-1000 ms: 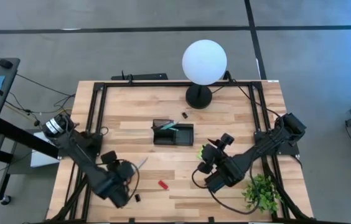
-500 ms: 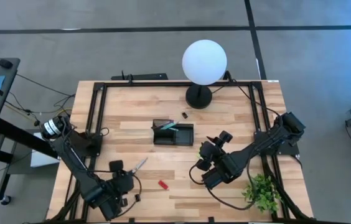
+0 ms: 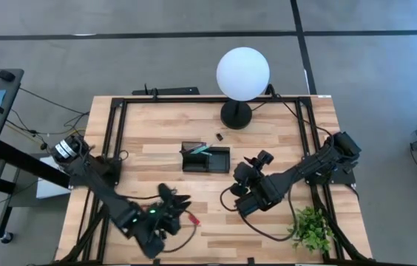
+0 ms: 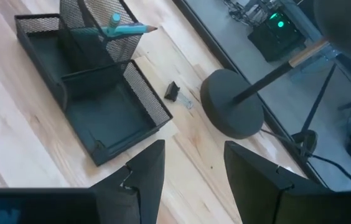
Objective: Pick and place office supplies into organizer
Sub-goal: Put the black scissors into the black desk organizer
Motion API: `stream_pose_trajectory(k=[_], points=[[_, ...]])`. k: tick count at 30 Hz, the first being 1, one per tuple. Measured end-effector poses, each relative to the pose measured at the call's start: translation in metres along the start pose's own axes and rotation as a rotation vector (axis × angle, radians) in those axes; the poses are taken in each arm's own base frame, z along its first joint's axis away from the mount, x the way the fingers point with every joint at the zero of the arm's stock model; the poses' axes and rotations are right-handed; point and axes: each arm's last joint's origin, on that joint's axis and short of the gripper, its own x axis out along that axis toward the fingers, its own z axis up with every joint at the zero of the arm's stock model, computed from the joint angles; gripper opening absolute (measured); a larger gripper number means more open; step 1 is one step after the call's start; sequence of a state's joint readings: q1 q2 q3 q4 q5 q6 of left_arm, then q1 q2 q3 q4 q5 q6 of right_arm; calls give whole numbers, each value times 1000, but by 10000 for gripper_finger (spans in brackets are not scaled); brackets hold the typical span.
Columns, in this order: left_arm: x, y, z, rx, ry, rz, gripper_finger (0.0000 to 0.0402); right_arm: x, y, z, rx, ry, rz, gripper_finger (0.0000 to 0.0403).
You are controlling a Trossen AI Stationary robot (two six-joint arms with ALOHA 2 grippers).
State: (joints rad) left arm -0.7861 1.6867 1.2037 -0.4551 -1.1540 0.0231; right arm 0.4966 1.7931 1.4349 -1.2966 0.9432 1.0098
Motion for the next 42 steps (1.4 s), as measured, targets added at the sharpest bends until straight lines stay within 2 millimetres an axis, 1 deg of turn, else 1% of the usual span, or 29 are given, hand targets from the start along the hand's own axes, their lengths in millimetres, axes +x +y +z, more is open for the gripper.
stream_pose_trajectory(k=[3, 6, 8, 10, 11, 14, 16, 18, 20, 23, 25, 28, 32, 34, 36, 39, 42], points=[[20, 5, 7, 140, -36, -175, 112, 4, -1, 2, -22, 6, -7, 161], [39, 10, 7, 218, -80, -365, 112, 6, -2, 4, -25, 8, -8, 161], [50, 15, 4, 222, -82, -451, 112, 7, -2, 4, -25, 9, -9, 161], [62, 20, -1, 165, -51, -542, 112, 6, -2, 4, -39, 8, -6, 161], [67, 22, -5, 118, -21, -615, 112, 4, -1, 3, -51, 5, -3, 161], [79, 27, -19, -115, 131, -897, 112, 0, 1, 1, -66, -3, 8, 161], [84, 28, -28, -235, 238, -971, 112, -3, 2, -1, -75, -7, 14, 161], [81, 27, -36, -285, 358, -977, 112, -5, 3, -3, -83, -11, 18, 161], [70, 24, -38, -331, 478, -945, 112, -7, 3, -4, -89, -13, 19, 161], [54, 18, -44, -462, 699, -941, 112, -7, 3, -4, -97, -11, 16, 161], [45, 13, -45, -509, 756, -918, 112, -7, 3, -4, -98, -11, 15, 161], [28, 2, -42, -503, 731, -870, 112, -7, 3, -4, -97, -12, 15, 161], [5, -11, -37, -440, 671, -913, 112, -6, 3, -4, -93, -11, 14, 161], [0, -13, -37, -408, 645, -885, 112, -6, 3, -4, -93, -12, 15, 161], [0, -13, -39, -334, 621, -865, 112, -6, 3, -3, -91, -12, 14, 161], [6, -8, -40, -130, 499, -813, 112, -4, 2, -2, -84, -9, 11, 161], [20, -1, -40, 209, 333, -767, 112, -1, 1, -1, -77, -4, 5, 161]])
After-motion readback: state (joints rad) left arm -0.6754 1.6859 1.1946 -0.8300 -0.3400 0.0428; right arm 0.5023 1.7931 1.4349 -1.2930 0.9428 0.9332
